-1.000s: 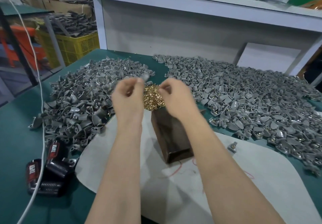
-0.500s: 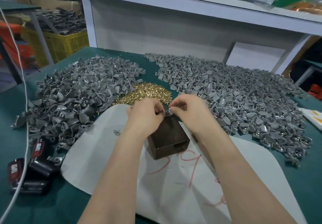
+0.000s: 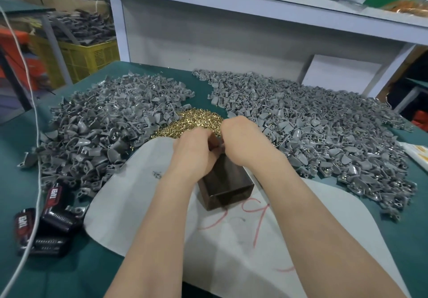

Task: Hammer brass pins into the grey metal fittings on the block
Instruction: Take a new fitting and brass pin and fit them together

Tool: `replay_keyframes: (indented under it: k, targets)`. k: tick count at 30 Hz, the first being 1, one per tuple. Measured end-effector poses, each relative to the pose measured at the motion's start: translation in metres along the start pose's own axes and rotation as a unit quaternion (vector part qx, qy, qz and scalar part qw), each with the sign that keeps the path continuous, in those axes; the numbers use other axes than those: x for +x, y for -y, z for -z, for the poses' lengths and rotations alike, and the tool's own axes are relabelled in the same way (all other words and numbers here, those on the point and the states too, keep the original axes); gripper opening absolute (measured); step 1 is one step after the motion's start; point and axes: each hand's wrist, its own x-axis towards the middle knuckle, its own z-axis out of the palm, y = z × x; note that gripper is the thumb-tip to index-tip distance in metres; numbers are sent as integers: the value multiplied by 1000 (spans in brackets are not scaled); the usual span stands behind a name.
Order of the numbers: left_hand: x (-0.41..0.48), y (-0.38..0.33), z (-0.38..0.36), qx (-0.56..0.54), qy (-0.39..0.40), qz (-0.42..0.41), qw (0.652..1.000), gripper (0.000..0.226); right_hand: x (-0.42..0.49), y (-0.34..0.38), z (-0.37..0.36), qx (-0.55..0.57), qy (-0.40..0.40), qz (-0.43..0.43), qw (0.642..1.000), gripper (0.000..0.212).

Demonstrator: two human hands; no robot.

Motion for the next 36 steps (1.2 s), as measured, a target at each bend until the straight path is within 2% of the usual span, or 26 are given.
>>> replay_keyframes:
  k: [4, 6, 8, 10, 11, 14, 16, 19, 25, 36]
  targets:
    - [1, 0, 1, 39, 2, -7, 999, 39, 3, 5, 2, -25, 6, 7, 1000, 21]
    - [1, 0, 0, 49, 2, -10, 999, 39, 5, 7, 2, -30, 6, 13, 999, 12]
    - [2, 2, 0, 34, 2, -7, 999, 31, 5, 2, -2, -13, 3, 23, 1000, 12]
    - [1, 2, -1, 5, -3, -3, 1000, 16, 4, -12, -7, 47, -1, 20, 999, 5]
    - [0, 3, -1, -5, -8, -1, 1000, 14, 2, -20, -10, 100, 0, 10, 995, 10]
    - [-1, 4, -2, -27, -22, 7, 999, 14, -10, -40, -14, 252, -15, -32, 967, 18]
    - [0, 5, -3, -29, -23, 8, 999, 15, -14, -46, -19, 276, -46, -56, 958, 20]
    - [0, 4, -3, -32, -22, 8, 999, 14, -13, -40, -23, 264, -74, -53, 960, 15]
    - [0, 6, -2, -30, -15, -3, 999, 6, -9, -24, -25, 207, -75, -35, 975, 10]
    - [0, 5, -3, -23, -18, -11, 1000, 12, -8, -15, -26, 180, -70, -69, 979, 16]
